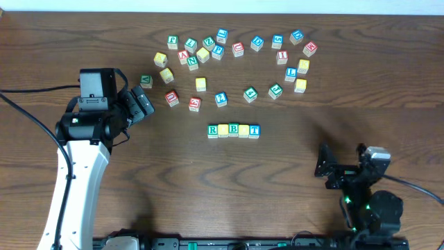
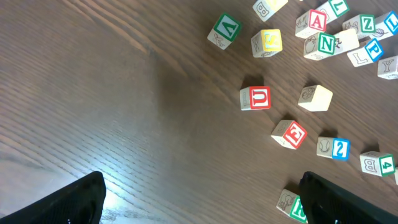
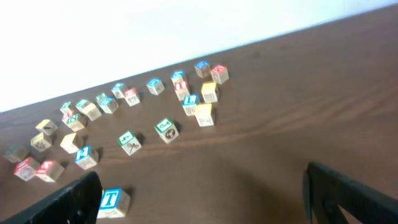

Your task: Spell out ROBOT

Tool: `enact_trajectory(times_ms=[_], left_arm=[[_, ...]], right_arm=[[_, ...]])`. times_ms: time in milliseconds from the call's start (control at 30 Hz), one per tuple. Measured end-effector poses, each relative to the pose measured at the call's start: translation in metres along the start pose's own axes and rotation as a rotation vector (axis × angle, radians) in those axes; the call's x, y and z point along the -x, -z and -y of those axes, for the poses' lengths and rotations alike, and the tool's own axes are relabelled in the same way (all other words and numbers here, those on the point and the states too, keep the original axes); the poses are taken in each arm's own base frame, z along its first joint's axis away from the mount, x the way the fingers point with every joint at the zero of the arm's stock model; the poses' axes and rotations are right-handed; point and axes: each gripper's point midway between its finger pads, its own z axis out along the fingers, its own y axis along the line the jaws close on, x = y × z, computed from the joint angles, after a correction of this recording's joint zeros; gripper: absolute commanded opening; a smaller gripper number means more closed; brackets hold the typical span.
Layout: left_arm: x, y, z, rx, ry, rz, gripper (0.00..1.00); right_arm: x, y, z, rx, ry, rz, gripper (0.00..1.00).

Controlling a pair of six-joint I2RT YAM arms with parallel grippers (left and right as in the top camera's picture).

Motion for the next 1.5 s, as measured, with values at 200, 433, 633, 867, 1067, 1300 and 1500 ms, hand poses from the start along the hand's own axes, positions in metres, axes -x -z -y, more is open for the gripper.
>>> enact_trajectory(times_ms=[200, 433, 633, 867, 1067, 1300, 1500], left_arm=[[0.0, 0.0, 0.0, 0.0, 0.0, 0.0, 0.98], [0.0, 0.0, 0.0, 0.0, 0.0, 0.0, 0.98], [0.0, 0.0, 0.0, 0.0, 0.0, -0.001, 0.98], [0.0, 0.0, 0.0, 0.0, 0.0, 0.0, 0.98], [0.0, 0.0, 0.0, 0.0, 0.0, 0.0, 0.98], [0.0, 0.0, 0.0, 0.0, 0.0, 0.0, 0.98], [0.0, 0.0, 0.0, 0.0, 0.0, 0.0, 0.98]], right_arm=[[-0.002, -0.007, 0.001, 0.03, 0.026, 0.103, 0.99], [-0.012, -0.013, 0.004, 0.039, 0.037, 0.137, 0.99], [-0.018, -0.014, 0.002, 0.047, 0.097, 0.117, 0.99], [-0.019, -0.014, -0.001, 0.057, 0.142, 0.117, 0.99], [-0.019, -0.014, -0.001, 0.056, 0.152, 0.117, 0.99], [-0.019, -0.014, 0.0, 0.055, 0.154, 0.117, 0.99], [-0.019, -0.014, 0.001, 0.044, 0.149, 0.119, 0.99]])
